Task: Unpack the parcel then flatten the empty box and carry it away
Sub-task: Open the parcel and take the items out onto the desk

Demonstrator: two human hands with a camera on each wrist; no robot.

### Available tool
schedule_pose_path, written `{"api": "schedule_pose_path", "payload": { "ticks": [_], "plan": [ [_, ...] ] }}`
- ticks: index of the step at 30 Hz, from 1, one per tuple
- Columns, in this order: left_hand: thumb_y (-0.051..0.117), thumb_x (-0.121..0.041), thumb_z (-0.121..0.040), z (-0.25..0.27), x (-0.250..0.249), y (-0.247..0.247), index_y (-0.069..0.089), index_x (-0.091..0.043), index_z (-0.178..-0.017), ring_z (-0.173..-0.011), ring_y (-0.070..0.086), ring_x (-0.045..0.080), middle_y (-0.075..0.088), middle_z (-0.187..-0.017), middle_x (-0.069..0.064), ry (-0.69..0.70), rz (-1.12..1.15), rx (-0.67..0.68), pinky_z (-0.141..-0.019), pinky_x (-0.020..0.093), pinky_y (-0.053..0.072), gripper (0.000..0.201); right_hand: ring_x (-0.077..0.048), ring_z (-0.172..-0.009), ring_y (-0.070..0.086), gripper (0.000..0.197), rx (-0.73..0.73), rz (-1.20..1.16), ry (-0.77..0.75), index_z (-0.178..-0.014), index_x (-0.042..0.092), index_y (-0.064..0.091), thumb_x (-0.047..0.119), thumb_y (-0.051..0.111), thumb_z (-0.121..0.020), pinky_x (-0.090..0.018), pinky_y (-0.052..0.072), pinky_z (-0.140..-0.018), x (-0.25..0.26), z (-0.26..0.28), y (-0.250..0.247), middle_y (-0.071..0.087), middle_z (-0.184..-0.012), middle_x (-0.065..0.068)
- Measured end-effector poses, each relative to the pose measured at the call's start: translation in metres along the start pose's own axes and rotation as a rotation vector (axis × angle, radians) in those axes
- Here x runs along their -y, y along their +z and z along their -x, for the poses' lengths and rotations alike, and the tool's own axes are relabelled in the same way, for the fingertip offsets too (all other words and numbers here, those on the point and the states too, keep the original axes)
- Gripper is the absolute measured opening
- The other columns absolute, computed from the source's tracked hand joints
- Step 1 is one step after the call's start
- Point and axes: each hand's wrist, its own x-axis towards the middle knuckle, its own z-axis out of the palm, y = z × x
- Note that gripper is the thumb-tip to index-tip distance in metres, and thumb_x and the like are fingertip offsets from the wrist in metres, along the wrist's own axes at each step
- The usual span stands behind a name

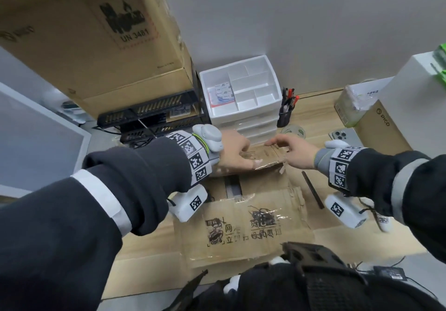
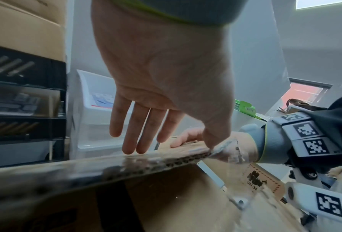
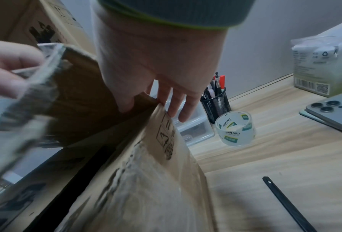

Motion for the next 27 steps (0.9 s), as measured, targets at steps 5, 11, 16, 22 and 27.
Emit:
{"api": "schedule_pose_path", "payload": {
  "ticks": [5,11,16,22,27],
  "plan": [
    [0.058,-0.041,-0.088,0.043,-0.007,-0.001,0.056,-0.016,-0.088,-0.071,0.056,0.025,0.062,-0.081,0.001,0.152,-0.063,-0.088,-0.065,0.033,0.05,0.025,-0.013,-0.109,0.064,0.039,0.006,-0.021,0.025,-0.102,0.043,0.062,0.021,0.083,-0.077,-0.04,0.049,-0.105,0.002,-0.005,-0.004,0.068,-0.113,0.007],
    [0.055,-0.035,-0.094,0.057,-0.053,0.028,0.053,-0.007,-0.123,-0.076,0.063,0.028,0.055,-0.073,0.0,0.212,-0.092,0.109,-0.056,0.031,0.046,0.04,-0.016,-0.104,0.066,0.041,-0.001,0.001,0.008,-0.091,0.043,0.063,0.013,0.085,-0.075,-0.04,0.052,-0.101,0.004,-0.009,-0.005,0.07,-0.106,0.003],
    [0.06,-0.035,-0.09,0.054,-0.055,0.041,0.002,-0.004,-0.157,-0.077,0.064,0.027,0.066,-0.09,0.009,0.203,0.021,0.112,-0.06,0.034,0.052,0.094,-0.015,-0.105,0.065,0.037,-0.003,0.016,0.008,-0.095,0.038,0.066,0.011,0.084,-0.076,-0.037,0.053,-0.098,0.011,-0.004,-0.005,0.069,-0.108,0.004],
    [0.067,-0.035,-0.086,0.044,-0.066,0.037,-0.006,-0.012,-0.159,-0.077,0.057,0.025,0.056,-0.104,0.012,0.247,0.083,0.07,-0.062,0.033,0.046,0.106,-0.012,-0.111,0.063,0.039,-0.01,0.097,0.01,-0.116,0.032,0.07,0.017,0.079,-0.08,-0.038,0.051,-0.102,0.008,-0.003,-0.005,0.067,-0.12,0.006],
    [0.064,-0.044,-0.086,0.032,-0.082,0.039,0.005,-0.026,-0.16,-0.072,0.048,0.022,0.051,-0.106,0.008,0.326,-0.093,0.085,-0.059,0.03,0.038,0.096,-0.014,-0.103,0.067,0.044,-0.019,0.205,0.031,-0.117,0.04,0.069,0.009,0.069,-0.086,-0.039,0.058,-0.091,0.002,-0.01,-0.004,0.068,-0.121,0.008]
  ]
}}
